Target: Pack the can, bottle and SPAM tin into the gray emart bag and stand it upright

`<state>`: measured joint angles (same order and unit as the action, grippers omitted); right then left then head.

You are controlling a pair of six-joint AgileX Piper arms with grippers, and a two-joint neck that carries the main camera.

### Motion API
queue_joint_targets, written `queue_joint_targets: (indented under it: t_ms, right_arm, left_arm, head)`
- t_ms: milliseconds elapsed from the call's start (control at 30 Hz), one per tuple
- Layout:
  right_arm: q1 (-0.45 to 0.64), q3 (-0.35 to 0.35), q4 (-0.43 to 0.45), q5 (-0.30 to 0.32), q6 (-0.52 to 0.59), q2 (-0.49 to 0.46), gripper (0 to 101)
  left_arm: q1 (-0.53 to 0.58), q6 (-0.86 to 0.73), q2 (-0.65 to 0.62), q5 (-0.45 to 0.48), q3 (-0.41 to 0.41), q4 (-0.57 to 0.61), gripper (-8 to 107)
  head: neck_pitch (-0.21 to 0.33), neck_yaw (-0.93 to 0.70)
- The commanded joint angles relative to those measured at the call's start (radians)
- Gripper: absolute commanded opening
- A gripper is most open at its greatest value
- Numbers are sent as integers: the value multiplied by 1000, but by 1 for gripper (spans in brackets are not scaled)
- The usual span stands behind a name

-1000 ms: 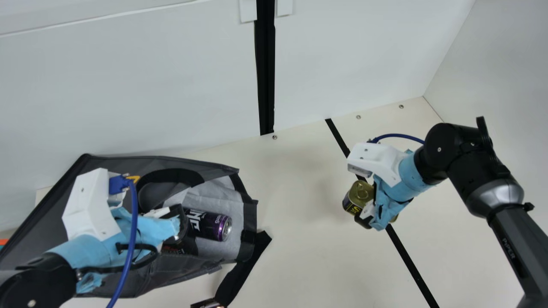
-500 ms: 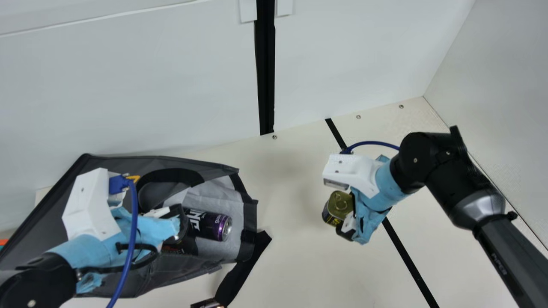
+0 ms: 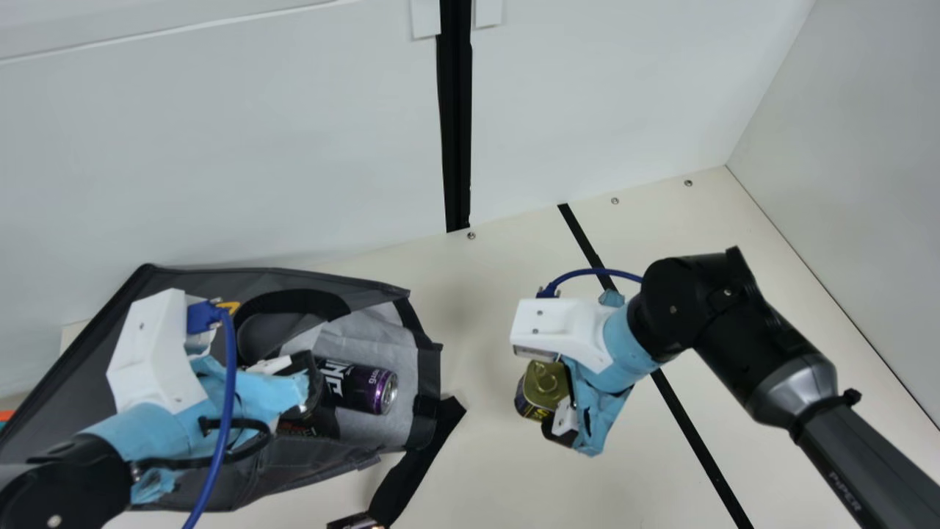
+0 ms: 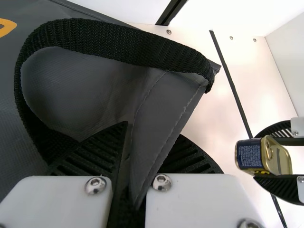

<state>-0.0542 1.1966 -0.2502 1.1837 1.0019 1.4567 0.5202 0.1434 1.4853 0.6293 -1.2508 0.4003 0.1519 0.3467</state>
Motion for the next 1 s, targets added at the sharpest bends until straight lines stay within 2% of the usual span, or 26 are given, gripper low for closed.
queue_joint_targets:
  t_ms: [0,300,967]
  right_arm:
    - [-17,-4,-7,-4,-6,-1,0]
    - [-79,-35,-59,-49,-22,-4,0]
    - [-154,-106,-298,-235,47,24,0]
  left_arm:
    - [0,0,0,0,0,0,-8]
    - [0,0,0,0,0,0,-8]
    - [0,0,0,0,0,0,-8]
  head:
    - [23,2]
    - [23,2]
    - [23,2]
